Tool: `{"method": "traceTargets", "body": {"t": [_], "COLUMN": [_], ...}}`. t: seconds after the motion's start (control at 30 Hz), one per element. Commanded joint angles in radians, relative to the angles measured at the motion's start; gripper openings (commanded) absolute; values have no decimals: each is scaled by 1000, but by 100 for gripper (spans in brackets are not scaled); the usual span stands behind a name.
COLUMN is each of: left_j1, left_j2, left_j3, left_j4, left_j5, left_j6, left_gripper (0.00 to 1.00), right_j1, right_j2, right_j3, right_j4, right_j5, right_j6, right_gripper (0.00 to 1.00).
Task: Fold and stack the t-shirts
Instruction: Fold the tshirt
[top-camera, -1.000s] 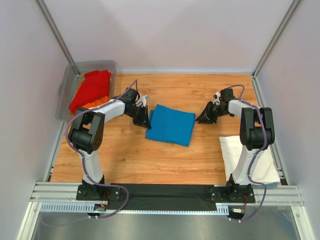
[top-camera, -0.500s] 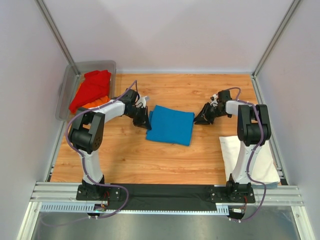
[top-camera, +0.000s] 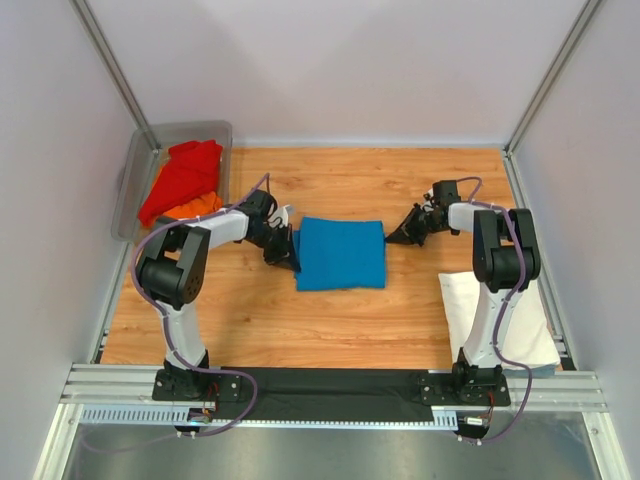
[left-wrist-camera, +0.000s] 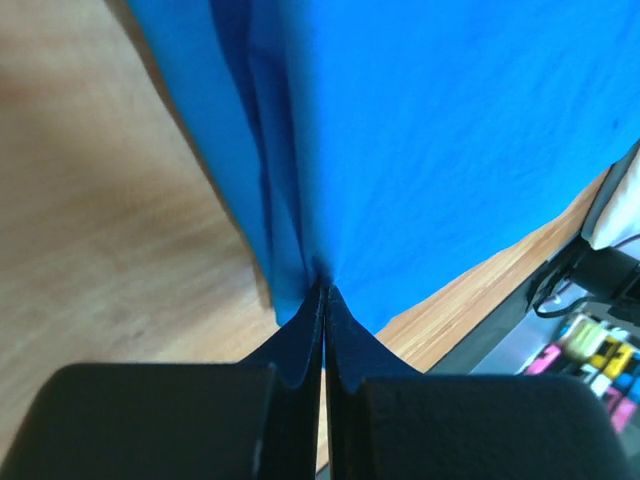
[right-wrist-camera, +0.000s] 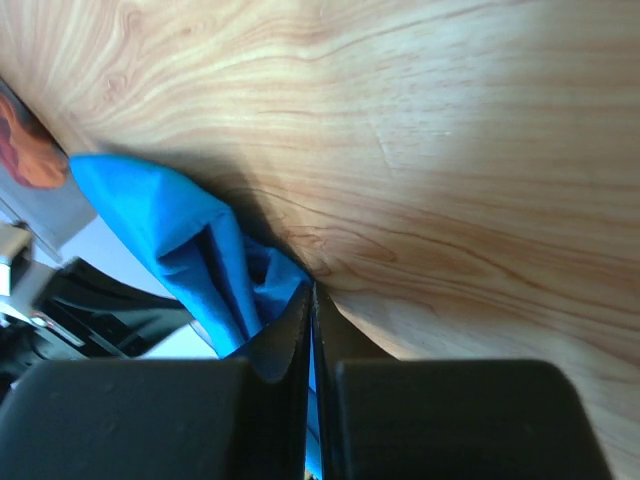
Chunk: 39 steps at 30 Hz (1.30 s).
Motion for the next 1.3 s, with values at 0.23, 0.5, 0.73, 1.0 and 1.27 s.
{"method": "traceTargets", "body": {"t": [0.23, 0.5, 0.73, 1.0, 1.27], "left_j1": [3, 0, -129, -603, -870], "left_j2": [-146, -281, -396, -391, -153], "left_j3": [-151, -111, 44, 30, 33], "left_j4": [90, -40, -107, 85, 281], "left_j5": [68, -59, -266, -712, -1031], "left_j6": [-110, -70, 68, 348, 487], "left_gripper": [0, 40, 60, 66, 67], "right_j1": [9, 11, 11, -5, -63], "right_j2": [-34, -48, -171, -419, -589], "right_j3": [-62, 76, 180, 13, -100], "right_j4": [68, -153, -455, -572, -587], "right_j5": [173, 192, 308, 338, 365], "right_j6": [57, -114, -208, -201, -188], "right_gripper": [0, 18, 65, 80, 99]}}
